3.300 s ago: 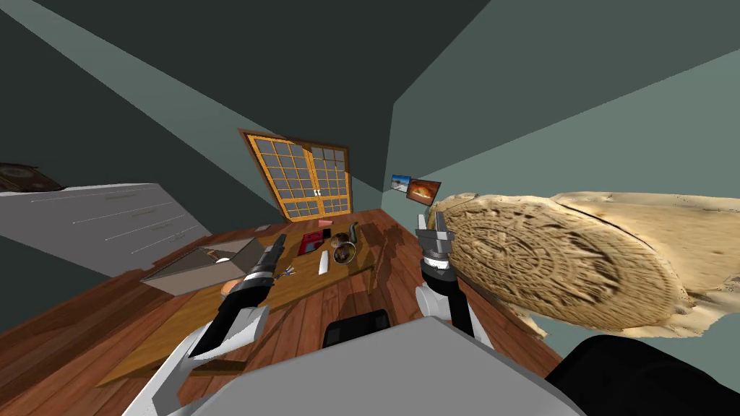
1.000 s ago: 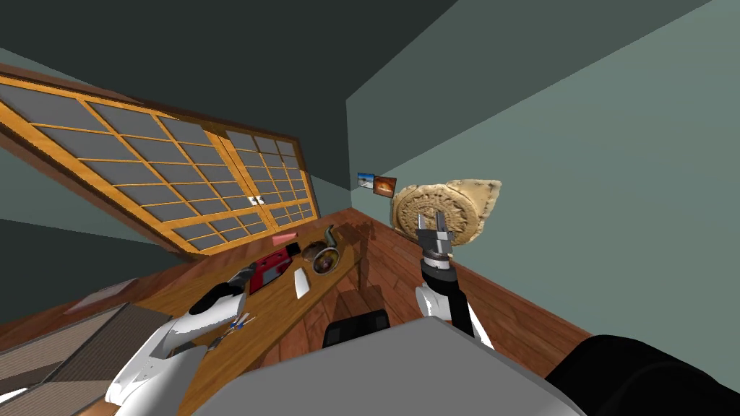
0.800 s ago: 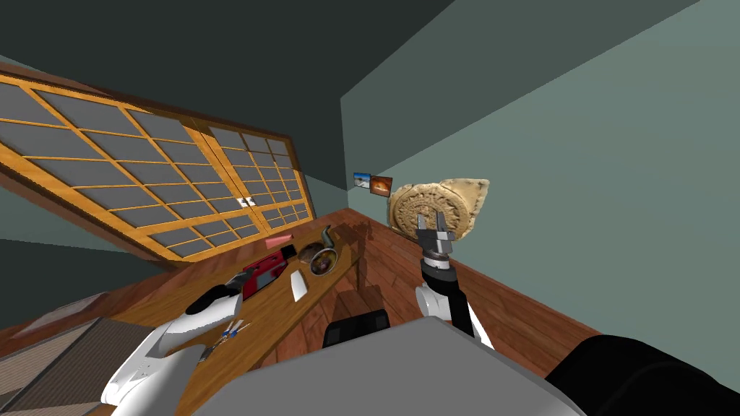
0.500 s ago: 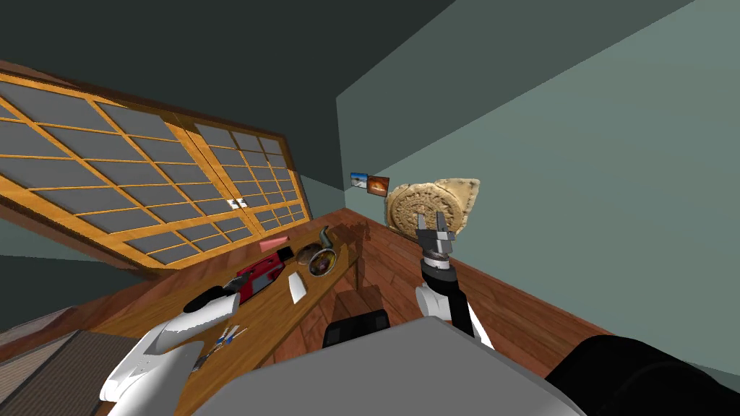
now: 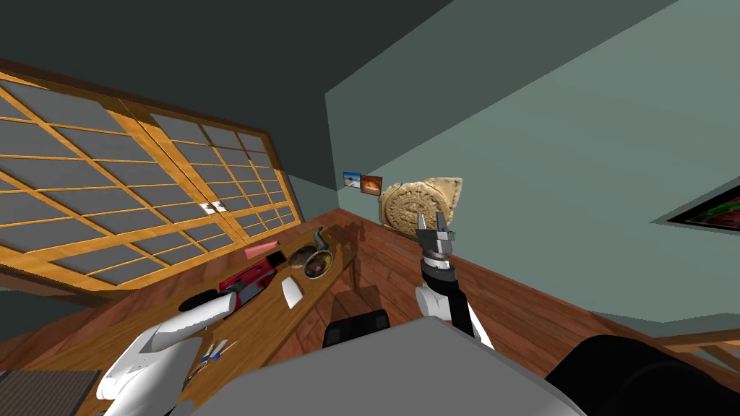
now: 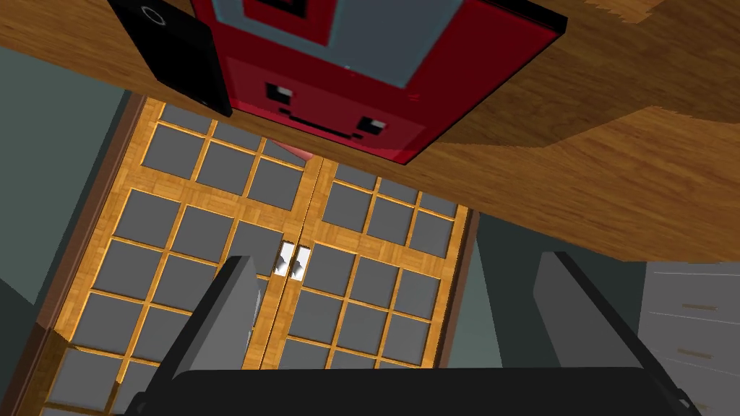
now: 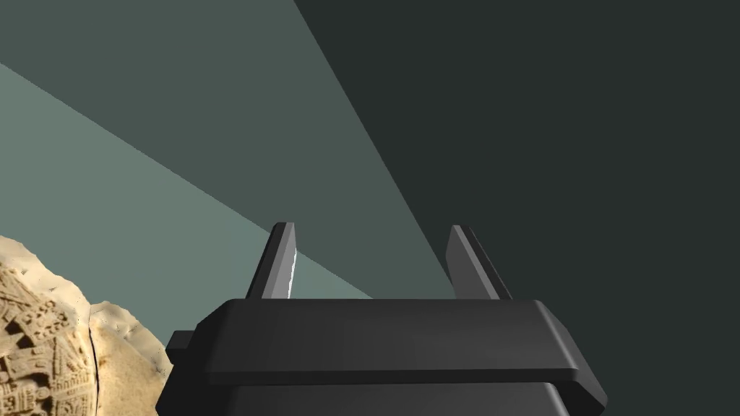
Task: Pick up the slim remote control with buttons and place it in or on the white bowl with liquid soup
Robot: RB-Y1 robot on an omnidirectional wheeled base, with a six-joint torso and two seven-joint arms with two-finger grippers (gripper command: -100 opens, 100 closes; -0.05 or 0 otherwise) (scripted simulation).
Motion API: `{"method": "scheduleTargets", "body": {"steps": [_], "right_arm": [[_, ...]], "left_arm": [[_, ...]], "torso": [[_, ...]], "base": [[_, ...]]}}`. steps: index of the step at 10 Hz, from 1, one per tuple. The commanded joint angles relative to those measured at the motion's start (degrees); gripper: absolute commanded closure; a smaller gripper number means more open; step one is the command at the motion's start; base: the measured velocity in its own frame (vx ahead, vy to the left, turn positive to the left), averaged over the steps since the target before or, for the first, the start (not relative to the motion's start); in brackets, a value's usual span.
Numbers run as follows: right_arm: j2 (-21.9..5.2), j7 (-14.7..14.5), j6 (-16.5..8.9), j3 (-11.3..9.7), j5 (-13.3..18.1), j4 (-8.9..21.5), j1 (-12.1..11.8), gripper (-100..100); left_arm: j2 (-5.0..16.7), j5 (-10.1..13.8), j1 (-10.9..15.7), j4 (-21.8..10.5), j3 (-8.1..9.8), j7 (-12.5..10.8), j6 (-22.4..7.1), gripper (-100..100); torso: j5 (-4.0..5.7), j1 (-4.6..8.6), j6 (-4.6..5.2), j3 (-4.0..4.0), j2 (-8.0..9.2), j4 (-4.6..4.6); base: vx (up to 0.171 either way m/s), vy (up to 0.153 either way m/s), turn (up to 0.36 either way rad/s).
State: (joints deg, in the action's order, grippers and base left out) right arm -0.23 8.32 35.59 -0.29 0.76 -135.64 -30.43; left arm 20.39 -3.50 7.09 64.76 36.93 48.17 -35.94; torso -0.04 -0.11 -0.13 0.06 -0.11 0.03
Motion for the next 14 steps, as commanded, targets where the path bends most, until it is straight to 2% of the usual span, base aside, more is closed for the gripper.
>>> {"method": "scheduleTargets", "body": {"steps": [1,2,3,4,5,6,7,8,9,10,11,12,13,14], "right_arm": [[0.0,0.0,0.0,0.0,0.0,0.0,0.0,0],[0.0,0.0,0.0,-0.01,0.0,0.0,0.01,0],[0.0,0.0,0.0,0.0,0.0,0.0,0.01,0],[0.0,0.0,0.0,0.0,0.0,0.0,0.01,0],[0.0,0.0,0.0,0.0,0.0,0.0,0.0,0],[0.0,0.0,0.0,0.0,0.0,0.0,0.01,0],[0.0,0.0,0.0,0.0,0.0,0.0,0.0,0],[0.0,0.0,0.0,0.0,0.0,0.0,0.01,0],[0.0,0.0,0.0,0.0,0.0,0.0,0.0,0],[0.0,0.0,0.0,0.0,0.0,0.0,-0.01,0],[0.0,0.0,0.0,0.0,0.0,0.0,0.01,0],[0.0,0.0,0.0,0.0,0.0,0.0,0.0,0],[0.0,0.0,0.0,0.0,0.0,0.0,0.0,0],[0.0,0.0,0.0,0.0,0.0,0.0,0.0,0]], "left_arm": [[0.66,-0.13,1.78,-2.86,1.94,1.84,-2.28,-100],[0.66,-0.13,1.78,-4.08,1.94,1.84,-2.28,-100],[1.17,-0.17,3.32,-6.09,3.71,3.6,-4.69,-100],[1.17,-0.17,3.32,-7.12,3.71,3.6,-4.99,-100],[1.67,-0.2,4.82,-8.62,5.42,5.3,-7.31,-100],[1.67,-0.2,4.82,-9.76,5.42,5.3,-7.6,-100],[2.16,-0.23,6.3,-11.48,7.05,6.93,-10.09,-100],[2.16,-0.23,6.3,-12.94,7.05,6.93,-10.09,-100],[2.16,-0.23,6.3,-12.94,7.05,6.93,-10.09,-100],[2.64,-0.25,7.74,-15.23,8.57,8.47,-12.45,-100],[2.64,-0.25,7.74,-15.69,8.57,8.47,-12.45,-100],[3.11,-0.28,9.12,-17.88,9.99,9.93,-14.67,-100],[3.11,-0.28,9.12,-18.34,9.99,9.93,-14.67,-100],[3.56,-0.33,10.42,-19.76,11.28,11.28,-16.74,-100]], "torso": [[0.0,0.0,0.0,0.0,0.0,0.0],[0.01,0.02,0.08,0.0,0.0,-0.01],[0.0,-0.01,0.03,0.0,0.01,0.0],[0.0,-0.05,0.08,-0.01,0.02,-0.01],[-0.02,-0.07,0.0,-0.02,0.03,0.0],[-0.01,-0.11,0.07,-0.02,0.03,-0.02],[-0.02,-0.1,0.01,-0.01,0.02,-0.01],[-0.02,-0.08,0.07,-0.01,0.02,-0.01],[-0.02,-0.06,-0.01,-0.01,0.01,0.0],[0.01,0.02,-0.02,0.02,-0.05,0.01],[0.01,0.02,0.06,0.03,-0.06,0.01],[0.0,0.0,0.01,0.03,-0.06,0.01],[0.0,-0.03,0.04,0.03,-0.05,0.01],[0.0,-0.04,-0.01,0.02,-0.04,0.01]], "base": [[-0.027,0.02,-0.187],[-0.03,0.033,-0.187],[-0.036,0.04,-0.31],[-0.034,0.048,-0.128],[-0.039,0.056,-0.225],[-0.035,0.05,-0.147],[-0.04,0.045,-0.275],[-0.032,0.04,-0.115],[-0.012,0.012,0.053],[-0.017,0.018,-0.195],[-0.019,0.027,-0.171],[-0.023,0.034,-0.224],[-0.023,0.035,-0.115],[-0.028,0.034,-0.202]]}}
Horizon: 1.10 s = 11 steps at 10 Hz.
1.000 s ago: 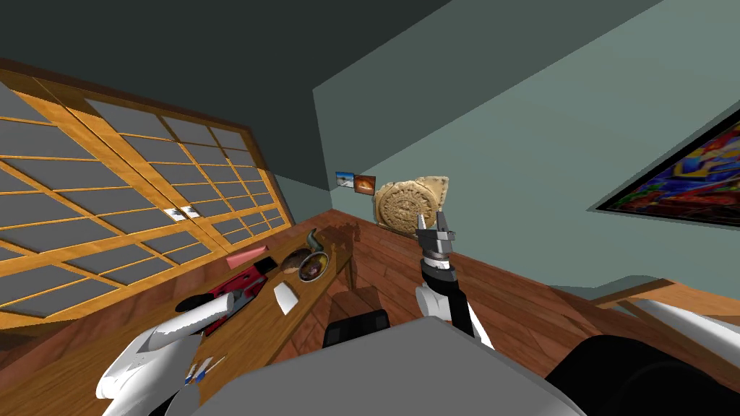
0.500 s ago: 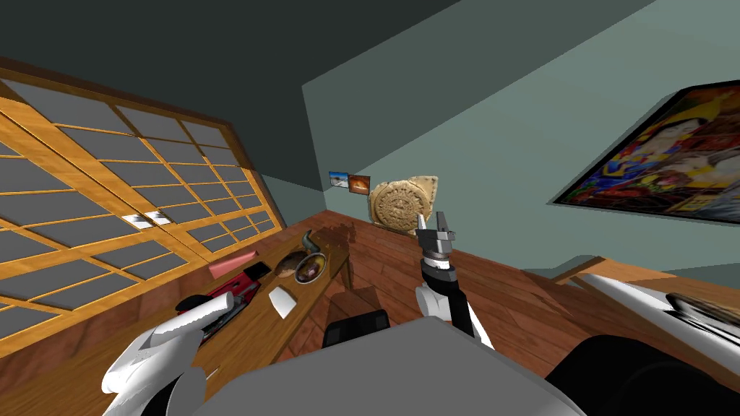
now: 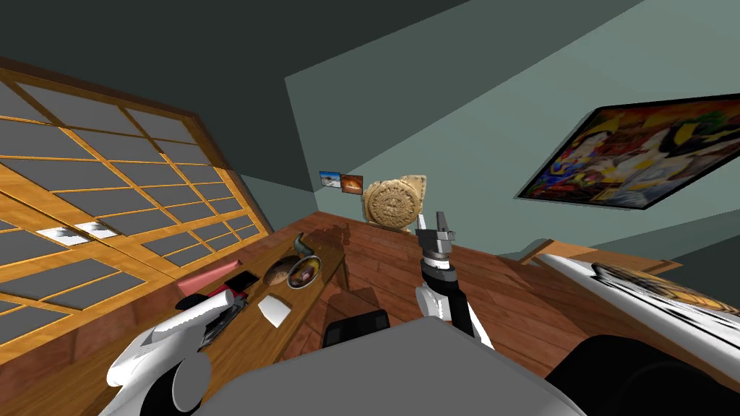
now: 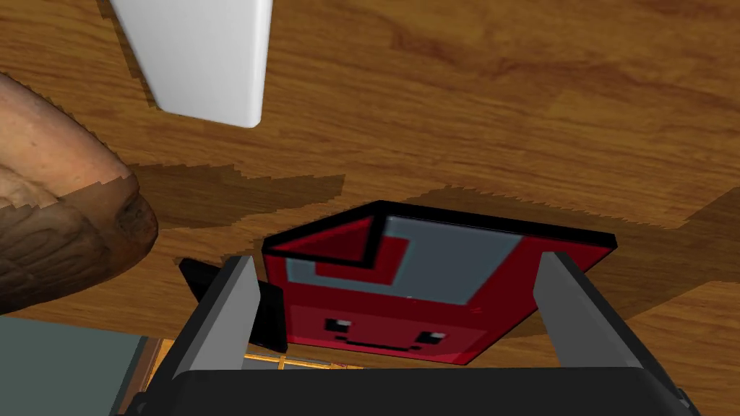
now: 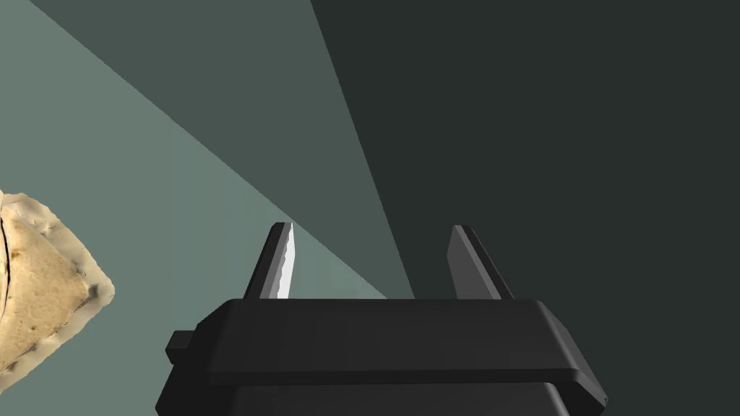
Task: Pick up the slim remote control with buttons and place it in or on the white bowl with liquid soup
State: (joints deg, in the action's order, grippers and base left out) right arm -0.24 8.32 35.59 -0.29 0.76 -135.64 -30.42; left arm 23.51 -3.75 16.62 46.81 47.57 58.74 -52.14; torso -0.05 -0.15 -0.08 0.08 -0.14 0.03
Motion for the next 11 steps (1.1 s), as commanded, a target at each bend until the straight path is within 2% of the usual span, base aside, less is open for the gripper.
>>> {"method": "scheduleTargets", "body": {"steps": [1,2,3,4,5,6,7,8,9,11], "right_arm": [[0.0,0.0,0.0,0.0,0.0,0.0,0.0,0],[0.0,0.0,0.0,0.0,0.0,0.0,-0.01,0],[0.0,0.0,0.0,0.0,0.0,0.0,0.0,0],[0.0,0.0,0.0,0.0,0.0,0.0,-0.01,0],[0.0,0.0,0.0,0.0,0.0,0.0,0.0,0],[0.0,0.0,0.0,0.0,0.0,0.0,-0.01,0],[0.0,0.0,0.0,0.0,0.0,0.0,-0.01,0],[0.0,0.0,0.0,0.0,0.0,0.0,-0.01,0],[0.0,0.0,0.0,0.0,0.0,0.0,-0.01,0],[0.0,0.0,0.0,0.0,0.0,0.0,-0.01,0]], "left_arm": [[0.44,-0.07,0.89,-2.86,0.64,0.7,-0.54,-100],[0.86,-0.13,2.09,-4.38,1.8,1.95,-2.44,-100],[0.86,-0.13,2.09,-5.34,1.8,1.95,-2.44,-100],[1.24,-0.19,3.19,-6.7,2.83,3.08,-4.16,-100],[1.24,-0.19,3.19,-7.62,2.83,3.08,-4.16,-100],[1.58,-0.25,4.16,-9.74,3.73,4.09,-5.7,-100],[1.58,-0.25,4.16,-9.74,3.73,4.09,-5.7,-100],[1.86,-0.32,5.02,-11.53,4.49,4.98,-7.05,-100],[1.86,-0.32,5.02,-11.69,4.49,4.98,-7.05,-100],[2.2,-0.45,6.36,-15.02,5.62,6.37,-9.17,-100]], "torso": [[0.0,0.0,0.0,0.0,0.0,0.0],[-0.01,0.01,-0.05,0.01,-0.02,0.01],[0.0,0.01,-0.01,0.02,-0.03,0.01],[0.0,0.02,-0.06,0.03,-0.04,0.02],[0.0,0.03,-0.02,0.03,-0.05,0.01],[0.0,0.03,-0.06,0.04,-0.06,0.02],[0.0,0.05,-0.03,0.04,-0.07,0.02],[0.01,0.05,-0.06,0.05,-0.08,0.02],[0.01,0.06,-0.03,0.05,-0.09,0.02],[0.01,0.06,-0.04,0.06,-0.1,0.03]], "base": [[-0.019,0.032,-0.122],[-0.018,0.029,-0.2],[-0.014,0.027,-0.101],[-0.013,0.025,-0.159],[-0.01,0.024,-0.102],[-0.009,0.021,-0.162],[-0.006,0.02,-0.09],[-0.006,0.017,-0.14],[-0.005,0.017,-0.075],[-0.006,0.022,-0.149]]}}
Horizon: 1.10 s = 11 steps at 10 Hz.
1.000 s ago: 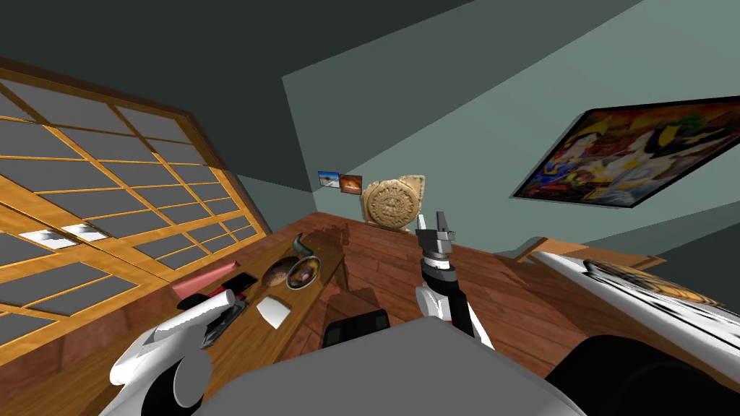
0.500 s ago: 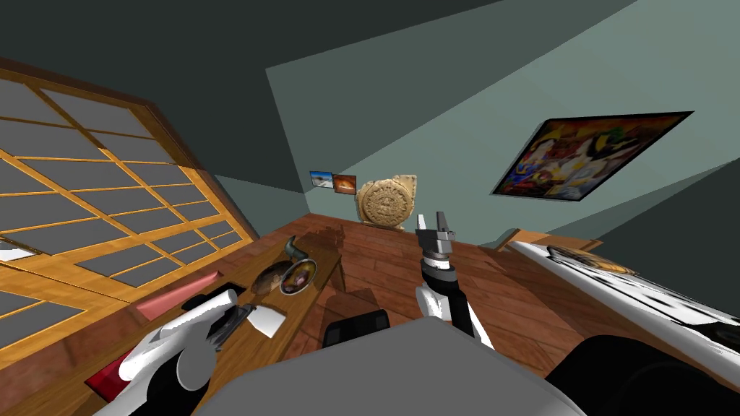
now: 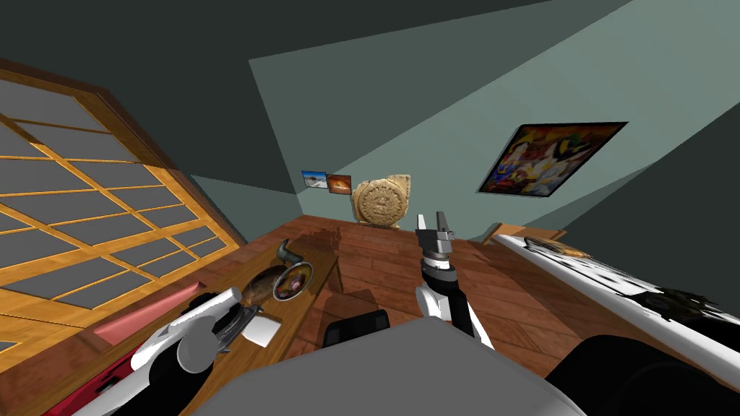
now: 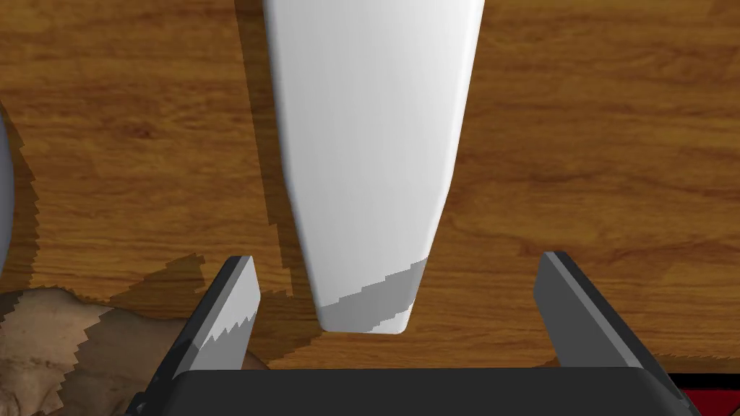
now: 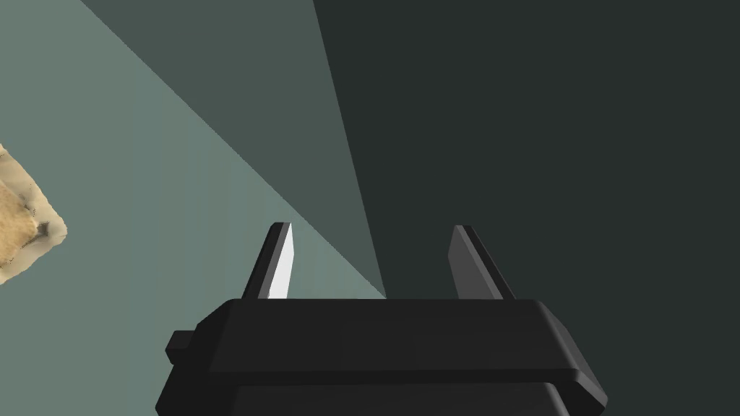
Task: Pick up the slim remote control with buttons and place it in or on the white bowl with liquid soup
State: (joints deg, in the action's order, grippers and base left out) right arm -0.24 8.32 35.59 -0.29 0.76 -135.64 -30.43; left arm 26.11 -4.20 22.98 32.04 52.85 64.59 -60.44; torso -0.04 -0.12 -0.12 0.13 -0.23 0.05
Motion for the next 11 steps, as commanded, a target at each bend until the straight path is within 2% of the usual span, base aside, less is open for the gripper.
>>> {"method": "scheduleTargets", "body": {"steps": [1,2,4,5,6,7,9,10,11], "right_arm": [[0.0,0.0,0.0,0.0,0.0,0.0,0.0,0],[0.0,0.0,0.0,0.0,0.0,0.0,0.0,0],[0.0,0.0,0.0,0.0,0.0,0.0,0.0,0],[0.0,0.0,0.0,0.0,0.0,0.0,0.0,0],[0.0,0.0,0.0,0.0,0.0,0.0,-0.01,0],[0.0,0.0,0.0,0.0,0.0,0.0,-0.01,0],[0.0,0.0,0.0,0.01,0.0,0.0,-0.01,0],[0.0,0.0,0.0,0.01,0.0,0.0,-0.01,0],[0.0,0.0,0.0,0.0,0.0,0.0,-0.01,0]], "left_arm": [[-0.33,-0.07,0.47,-1.57,0.74,1.02,-1.64,-100],[-0.33,-0.07,0.47,-1.3,0.74,1.02,-1.64,-100],[-0.46,-0.18,0.95,-3.83,1.27,1.75,-2.77,-100],[-0.34,-0.13,0.83,-3.0,1.11,1.51,-2.47,-100],[-0.36,-0.12,0.85,-3.09,1.14,1.62,-2.63,0],[-1.37,0.31,0.53,-3.73,0.0,0.47,-0.88,-100],[-2.63,0.85,0.13,-4.55,-1.42,-0.96,1.29,-100],[-2.07,0.62,0.41,-4.74,-0.93,-0.45,0.82,-100],[-2.21,0.66,0.32,-4.55,-1.01,-0.59,0.87,100]], "torso": [[0.0,0.0,0.0,0.0,0.0,0.0],[-0.01,0.0,-0.02,-0.01,0.02,0.0],[0.0,0.03,-0.03,0.0,0.0,0.0],[0.0,0.0,-0.03,0.0,-0.01,0.0],[0.01,0.03,-0.05,0.01,-0.01,0.01],[0.02,0.07,-0.05,0.01,-0.01,0.01],[-0.03,-0.14,-0.05,-0.02,0.03,0.0],[-0.04,-0.18,-0.05,-0.02,0.04,0.0],[-0.02,-0.06,-0.05,-0.01,0.01,0.0]], "base": [[-0.011,0.03,-0.153],[-0.008,0.018,-0.029],[-0.003,0.021,-0.072],[-0.001,0.016,-0.021],[0.0,0.0,0.0],[-0.007,0.035,-0.018],[-0.016,0.071,-0.018],[-0.005,0.033,-0.009],[-0.002,0.007,0.003]]}}
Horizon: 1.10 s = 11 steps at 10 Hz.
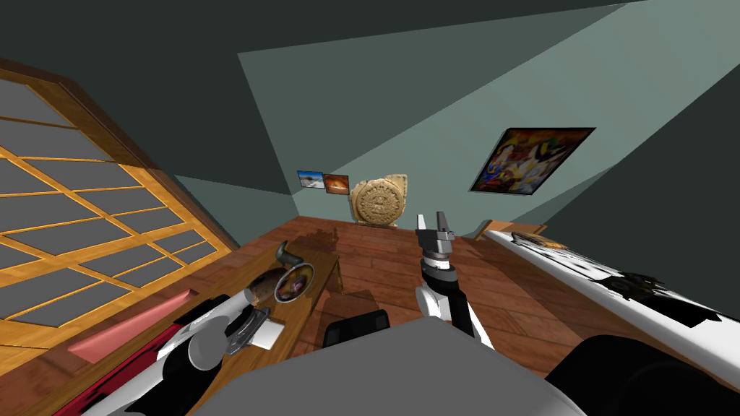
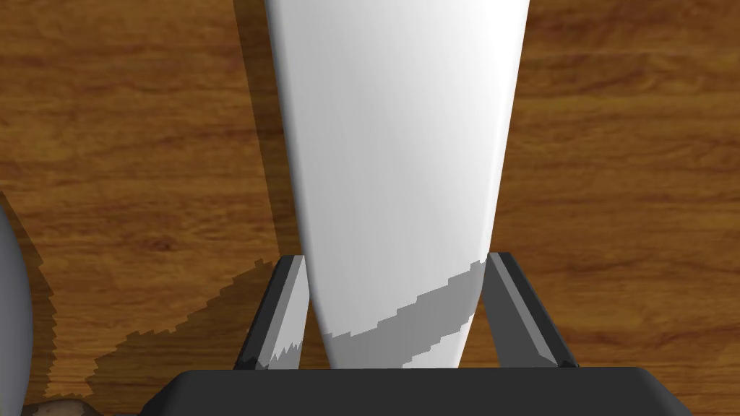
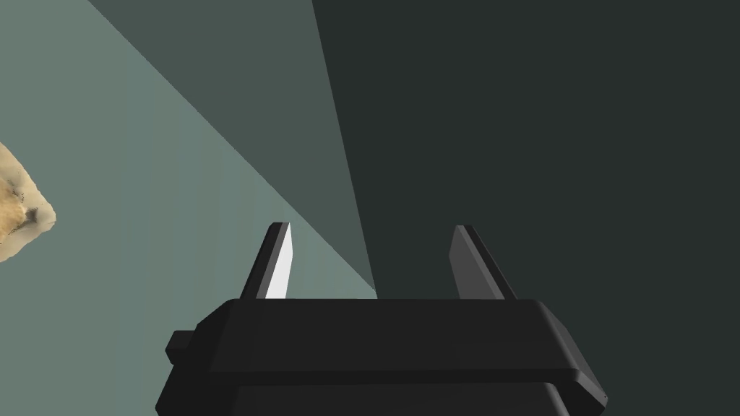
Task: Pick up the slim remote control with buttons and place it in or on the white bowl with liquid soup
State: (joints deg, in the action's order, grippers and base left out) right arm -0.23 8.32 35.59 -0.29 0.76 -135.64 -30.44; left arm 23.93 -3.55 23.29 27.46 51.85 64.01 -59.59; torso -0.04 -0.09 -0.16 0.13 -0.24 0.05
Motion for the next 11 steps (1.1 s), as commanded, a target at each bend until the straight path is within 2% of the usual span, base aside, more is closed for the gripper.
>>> {"method": "scheduleTargets", "body": {"steps": [1,4,5,6,7,8,9,10,11], "right_arm": [[0.0,0.0,0.0,0.0,0.0,0.0,0.0,0],[0.0,0.0,0.0,0.0,0.0,0.0,0.0,0],[0.0,0.0,0.0,0.0,0.0,0.0,0.0,0],[0.0,0.0,0.0,0.0,0.0,0.0,0.0,0],[0.0,0.0,0.0,0.0,0.0,0.0,0.0,0],[0.01,0.0,0.0,-0.01,0.0,0.0,0.0,0],[0.0,0.0,0.0,0.0,0.0,0.0,0.0,0],[0.0,0.0,0.0,0.0,0.0,0.0,0.0,0],[0.01,0.0,0.0,0.0,0.0,0.0,0.0,0]], "left_arm": [[0.0,0.0,0.0,0.0,0.0,0.0,0.0,100],[-0.01,0.0,0.01,0.0,0.0,0.0,-0.01,100],[-0.01,0.0,0.01,0.0,0.0,0.0,-0.01,0],[0.81,-0.34,0.22,0.84,1.0,1.05,-1.74,100],[1.57,-0.66,0.46,1.33,1.86,1.9,-3.04,100],[0.73,-0.41,-0.04,1.99,1.36,1.38,-2.48,100],[0.82,-0.44,0.0,2.04,1.46,1.53,-2.72,0],[3.52,-0.5,1.25,3.61,1.34,1.7,-2.69,100],[3.52,-0.5,1.25,3.61,1.34,1.7,-2.69,100]], "torso": [[0.0,0.0,0.0,0.0,0.0,0.0],[0.0,0.02,0.0,0.02,-0.03,0.01],[0.0,0.02,0.0,0.02,-0.03,0.01],[0.01,0.03,0.0,0.02,-0.03,0.01],[0.05,0.15,-0.03,0.03,-0.07,0.0],[0.08,0.29,-0.02,0.04,-0.06,0.02],[0.05,0.21,0.0,0.03,-0.05,0.02],[0.04,0.11,0.0,0.03,-0.04,0.02],[0.16,0.2,-0.06,-0.05,0.06,-0.05]], "base": [[0.0,0.0,0.0],[0.0,0.0,0.0],[0.0,0.0,0.0],[0.019,-0.04,0.016],[0.015,-0.076,0.03],[0.004,-0.035,0.014],[0.001,-0.006,0.0],[-0.029,-0.051,0.034],[-0.042,-0.057,0.041]]}}
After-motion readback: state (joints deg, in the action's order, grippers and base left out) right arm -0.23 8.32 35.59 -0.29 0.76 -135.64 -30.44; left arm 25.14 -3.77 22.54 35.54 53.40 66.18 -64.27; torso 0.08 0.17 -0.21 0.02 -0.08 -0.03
